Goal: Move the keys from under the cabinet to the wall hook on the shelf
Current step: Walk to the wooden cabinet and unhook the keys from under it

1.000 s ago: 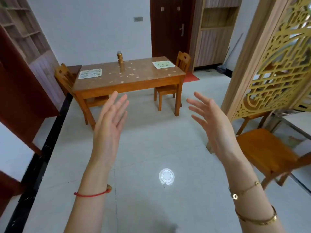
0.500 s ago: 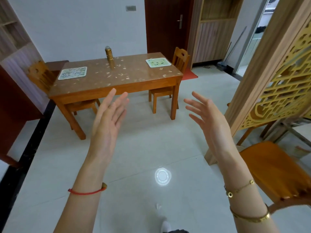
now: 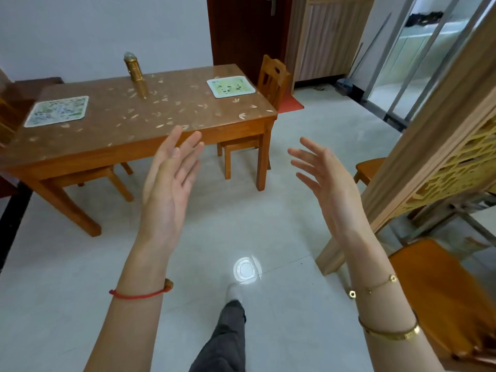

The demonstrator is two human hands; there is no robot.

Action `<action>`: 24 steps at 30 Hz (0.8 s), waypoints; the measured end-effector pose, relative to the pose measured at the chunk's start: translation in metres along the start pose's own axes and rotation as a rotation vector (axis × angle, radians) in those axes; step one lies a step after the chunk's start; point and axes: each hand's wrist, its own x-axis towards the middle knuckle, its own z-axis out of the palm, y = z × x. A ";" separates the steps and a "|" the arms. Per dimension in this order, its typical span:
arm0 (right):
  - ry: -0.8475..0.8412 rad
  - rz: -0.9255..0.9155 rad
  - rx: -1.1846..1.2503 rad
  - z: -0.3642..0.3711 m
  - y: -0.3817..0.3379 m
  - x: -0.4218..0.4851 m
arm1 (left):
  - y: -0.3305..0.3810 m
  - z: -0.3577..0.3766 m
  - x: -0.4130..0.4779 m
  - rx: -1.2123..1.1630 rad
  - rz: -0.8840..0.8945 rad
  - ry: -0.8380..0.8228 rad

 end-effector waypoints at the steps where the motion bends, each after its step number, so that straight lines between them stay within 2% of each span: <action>1: 0.002 -0.002 -0.004 -0.001 0.005 0.019 | -0.007 0.003 0.019 -0.003 -0.001 -0.006; 11: 0.157 -0.016 -0.046 -0.014 0.025 0.248 | -0.073 0.051 0.262 -0.035 0.002 -0.125; 15: 0.234 0.008 -0.045 -0.030 0.028 0.313 | -0.100 0.078 0.339 -0.033 -0.026 -0.197; 24: 0.362 0.044 -0.041 -0.113 0.059 0.469 | -0.194 0.169 0.506 -0.039 -0.122 -0.318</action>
